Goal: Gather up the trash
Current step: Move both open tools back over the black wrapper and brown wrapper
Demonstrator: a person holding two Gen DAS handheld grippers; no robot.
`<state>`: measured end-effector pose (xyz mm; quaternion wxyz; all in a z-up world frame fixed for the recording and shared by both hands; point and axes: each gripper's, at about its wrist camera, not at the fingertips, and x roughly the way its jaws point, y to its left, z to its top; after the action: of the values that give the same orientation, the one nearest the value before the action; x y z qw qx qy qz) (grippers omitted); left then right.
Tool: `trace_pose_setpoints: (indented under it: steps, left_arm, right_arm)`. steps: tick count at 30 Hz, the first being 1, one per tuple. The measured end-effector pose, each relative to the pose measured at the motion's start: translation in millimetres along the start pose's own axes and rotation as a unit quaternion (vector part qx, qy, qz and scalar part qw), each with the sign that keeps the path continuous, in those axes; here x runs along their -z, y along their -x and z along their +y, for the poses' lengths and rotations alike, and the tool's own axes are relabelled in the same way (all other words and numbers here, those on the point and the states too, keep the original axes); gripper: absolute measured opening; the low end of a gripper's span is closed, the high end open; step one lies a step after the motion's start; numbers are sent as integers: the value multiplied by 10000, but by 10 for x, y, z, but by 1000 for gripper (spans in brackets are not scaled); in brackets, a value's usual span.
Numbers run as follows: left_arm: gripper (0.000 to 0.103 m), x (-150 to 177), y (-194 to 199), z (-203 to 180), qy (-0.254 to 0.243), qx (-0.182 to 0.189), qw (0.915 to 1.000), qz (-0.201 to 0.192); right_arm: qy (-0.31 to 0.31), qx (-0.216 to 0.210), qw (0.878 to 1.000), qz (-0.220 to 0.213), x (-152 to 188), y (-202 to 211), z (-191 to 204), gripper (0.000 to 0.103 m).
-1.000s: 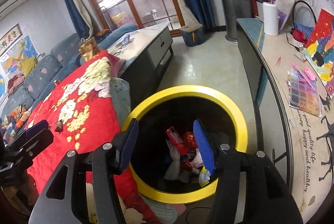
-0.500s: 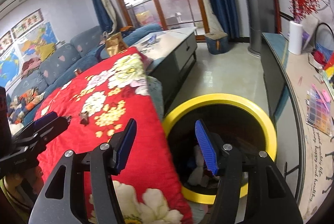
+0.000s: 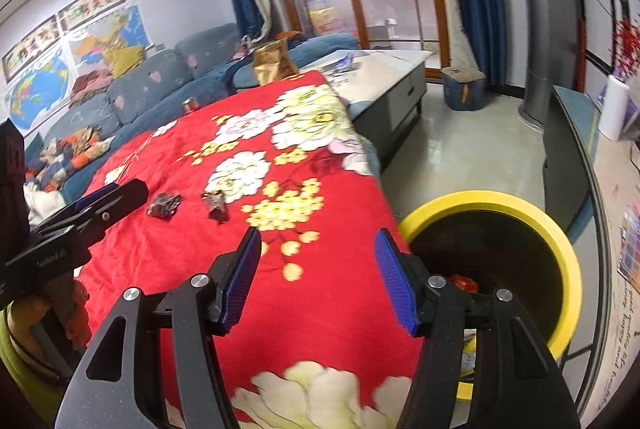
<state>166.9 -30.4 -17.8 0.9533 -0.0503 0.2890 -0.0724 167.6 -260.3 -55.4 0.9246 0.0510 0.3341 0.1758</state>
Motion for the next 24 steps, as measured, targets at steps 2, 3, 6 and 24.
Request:
trace_pose_setpoints:
  steps: [2, 3, 6, 24]
  left_arm:
    - [92, 3, 10, 104, 94, -72, 9999, 1]
    - [92, 6, 18, 142, 127, -108, 9999, -2]
    - [92, 12, 33, 308, 268, -229, 9994, -5]
    - [91, 197, -111, 1235, 1396, -655, 9874, 348]
  right_arm:
    - [87, -77, 9999, 49, -16, -70, 105, 58]
    - [121, -99, 9999, 58, -10, -89, 140, 59]
    - [296, -228, 9992, 132, -35, -212, 314, 59]
    - [1190, -630, 9874, 836, -177, -1230, 1046, 59]
